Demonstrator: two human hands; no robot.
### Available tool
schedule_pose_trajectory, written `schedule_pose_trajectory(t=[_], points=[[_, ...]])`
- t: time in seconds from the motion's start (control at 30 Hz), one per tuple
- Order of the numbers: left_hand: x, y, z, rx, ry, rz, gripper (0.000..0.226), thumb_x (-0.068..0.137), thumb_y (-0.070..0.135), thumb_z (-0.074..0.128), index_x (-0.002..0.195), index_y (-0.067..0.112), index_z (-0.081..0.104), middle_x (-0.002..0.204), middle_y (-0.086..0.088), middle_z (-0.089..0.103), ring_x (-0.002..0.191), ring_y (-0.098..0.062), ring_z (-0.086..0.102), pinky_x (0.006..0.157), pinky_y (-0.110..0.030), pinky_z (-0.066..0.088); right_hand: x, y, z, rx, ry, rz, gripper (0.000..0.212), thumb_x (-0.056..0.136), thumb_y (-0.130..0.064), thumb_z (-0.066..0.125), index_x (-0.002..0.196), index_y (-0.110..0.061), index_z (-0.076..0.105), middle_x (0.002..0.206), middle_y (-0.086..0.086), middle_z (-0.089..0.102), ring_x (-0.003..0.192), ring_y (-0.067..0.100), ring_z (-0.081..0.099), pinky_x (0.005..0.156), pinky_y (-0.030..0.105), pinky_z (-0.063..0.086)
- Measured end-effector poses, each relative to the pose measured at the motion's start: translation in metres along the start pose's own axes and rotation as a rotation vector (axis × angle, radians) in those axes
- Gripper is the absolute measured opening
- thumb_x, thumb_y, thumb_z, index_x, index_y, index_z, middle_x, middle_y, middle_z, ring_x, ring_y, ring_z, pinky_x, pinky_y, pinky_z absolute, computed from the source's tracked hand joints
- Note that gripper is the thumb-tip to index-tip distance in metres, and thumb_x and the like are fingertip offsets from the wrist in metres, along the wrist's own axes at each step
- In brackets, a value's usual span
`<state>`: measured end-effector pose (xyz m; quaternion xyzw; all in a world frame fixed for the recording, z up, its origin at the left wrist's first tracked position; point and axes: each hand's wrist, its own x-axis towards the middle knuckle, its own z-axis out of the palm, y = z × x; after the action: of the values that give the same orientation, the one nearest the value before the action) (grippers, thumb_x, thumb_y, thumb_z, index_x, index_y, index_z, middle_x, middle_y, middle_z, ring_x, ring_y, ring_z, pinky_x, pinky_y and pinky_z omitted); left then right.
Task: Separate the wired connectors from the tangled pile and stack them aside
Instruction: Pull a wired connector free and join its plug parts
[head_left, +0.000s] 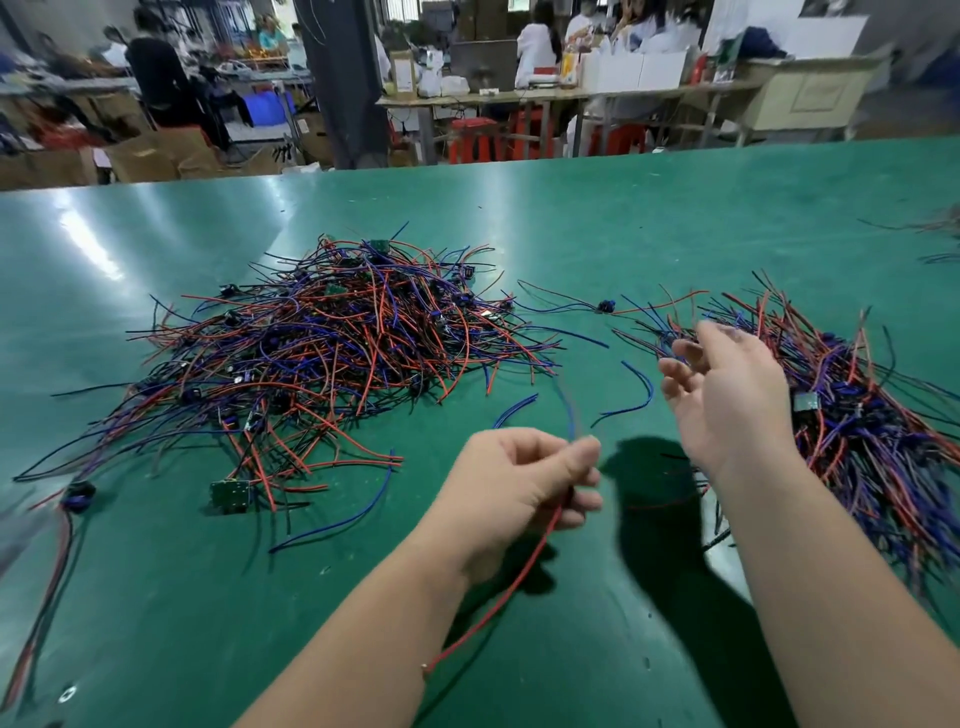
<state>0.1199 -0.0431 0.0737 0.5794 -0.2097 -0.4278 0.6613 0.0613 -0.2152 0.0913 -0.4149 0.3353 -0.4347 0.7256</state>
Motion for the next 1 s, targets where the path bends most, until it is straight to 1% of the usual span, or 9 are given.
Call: schedule_pose_trajectory(t=[0.07, 0.17, 0.27, 0.47, 0.53, 0.63, 0.73, 0.83, 1.0], points=[[0.005, 0.006, -0.008, -0.082, 0.131, 0.059, 0.028, 0.062, 0.031, 0.07, 0.074, 0.007, 0.062, 0.065, -0.002, 0.07, 0.053, -0.011, 0.067, 0.045, -0.018, 0.05, -0.011, 0.003, 0.006, -0.157, -0.203, -0.107, 0.012, 0.092, -0.01, 0.058, 0.086, -0.019, 0.054, 0.079, 0.001, 0.057, 0.055, 0.011, 0.054, 0.054, 0.022, 0.041], [0.007, 0.009, -0.017, -0.101, 0.202, 0.063, 0.03, 0.059, 0.035, 0.071, 0.073, 0.009, 0.064, 0.066, -0.002, 0.071, 0.05, -0.014, 0.067, 0.042, -0.019, 0.049, -0.035, 0.011, 0.016, -0.444, -0.71, -0.19, 0.017, 0.075, -0.02, 0.075, 0.09, -0.024, 0.069, 0.081, -0.002, 0.065, 0.065, 0.013, 0.057, 0.06, 0.02, 0.046], [0.009, 0.009, -0.023, -0.069, 0.206, 0.034, 0.032, 0.058, 0.041, 0.071, 0.068, 0.011, 0.067, 0.062, -0.004, 0.069, 0.051, -0.016, 0.067, 0.043, -0.018, 0.048, -0.047, 0.02, 0.02, -0.733, -0.859, -0.402, 0.025, 0.066, -0.022, 0.085, 0.088, -0.025, 0.074, 0.088, -0.002, 0.066, 0.075, 0.015, 0.06, 0.07, 0.022, 0.048], [0.008, 0.021, -0.033, 0.068, 0.167, 0.028, 0.05, 0.078, 0.056, 0.051, 0.084, 0.01, 0.071, 0.081, -0.005, 0.075, 0.067, -0.018, 0.071, 0.054, -0.025, 0.057, -0.044, 0.021, 0.021, -0.853, -0.695, -0.655, 0.022, 0.072, 0.001, 0.076, 0.088, -0.014, 0.075, 0.085, 0.0, 0.067, 0.075, 0.008, 0.064, 0.076, 0.026, 0.053], [0.008, 0.027, -0.044, 0.185, 0.326, 0.133, 0.031, 0.091, 0.04, 0.057, 0.085, 0.014, 0.072, 0.085, -0.004, 0.075, 0.074, -0.016, 0.07, 0.059, -0.026, 0.058, -0.038, 0.014, 0.018, -0.872, -0.502, -0.714, 0.019, 0.074, 0.001, 0.073, 0.087, -0.012, 0.076, 0.084, 0.001, 0.069, 0.077, 0.011, 0.064, 0.076, 0.024, 0.052], [0.012, 0.029, -0.08, 0.794, 0.773, 0.311, 0.014, 0.089, 0.026, 0.061, 0.094, 0.023, 0.073, 0.099, -0.001, 0.072, 0.087, -0.021, 0.062, 0.08, -0.034, 0.052, -0.02, -0.001, 0.004, -1.123, -0.154, -0.735, 0.018, 0.077, -0.002, 0.066, 0.091, -0.008, 0.076, 0.089, 0.008, 0.069, 0.083, 0.023, 0.063, 0.078, 0.027, 0.045], [0.01, 0.026, -0.11, 1.164, 0.952, 0.081, 0.025, 0.089, 0.031, 0.056, 0.112, 0.03, 0.067, 0.133, -0.008, 0.054, 0.122, -0.031, 0.044, 0.102, -0.042, 0.034, -0.005, -0.006, -0.013, -1.572, -0.023, -0.495, 0.018, 0.083, -0.009, 0.06, 0.095, -0.007, 0.074, 0.098, 0.015, 0.067, 0.091, 0.034, 0.059, 0.081, 0.037, 0.046], [0.011, 0.022, -0.121, 1.259, 0.931, -0.12, 0.024, 0.091, 0.031, 0.052, 0.108, 0.034, 0.068, 0.114, -0.002, 0.061, 0.11, -0.029, 0.05, 0.101, -0.042, 0.028, -0.008, -0.005, -0.012, -1.731, 0.002, -0.358, 0.022, 0.086, -0.027, 0.062, 0.099, -0.012, 0.072, 0.104, 0.015, 0.062, 0.098, 0.037, 0.055, 0.084, 0.041, 0.042], [0.015, 0.017, -0.12, 1.245, 1.001, 0.01, 0.022, 0.094, 0.026, 0.053, 0.102, 0.038, 0.069, 0.095, 0.01, 0.068, 0.092, -0.021, 0.056, 0.091, -0.037, 0.026, -0.017, 0.003, 0.0, -1.609, -0.089, -0.449, 0.027, 0.089, -0.032, 0.06, 0.109, -0.017, 0.071, 0.122, 0.009, 0.057, 0.11, 0.034, 0.052, 0.091, 0.043, 0.035]])
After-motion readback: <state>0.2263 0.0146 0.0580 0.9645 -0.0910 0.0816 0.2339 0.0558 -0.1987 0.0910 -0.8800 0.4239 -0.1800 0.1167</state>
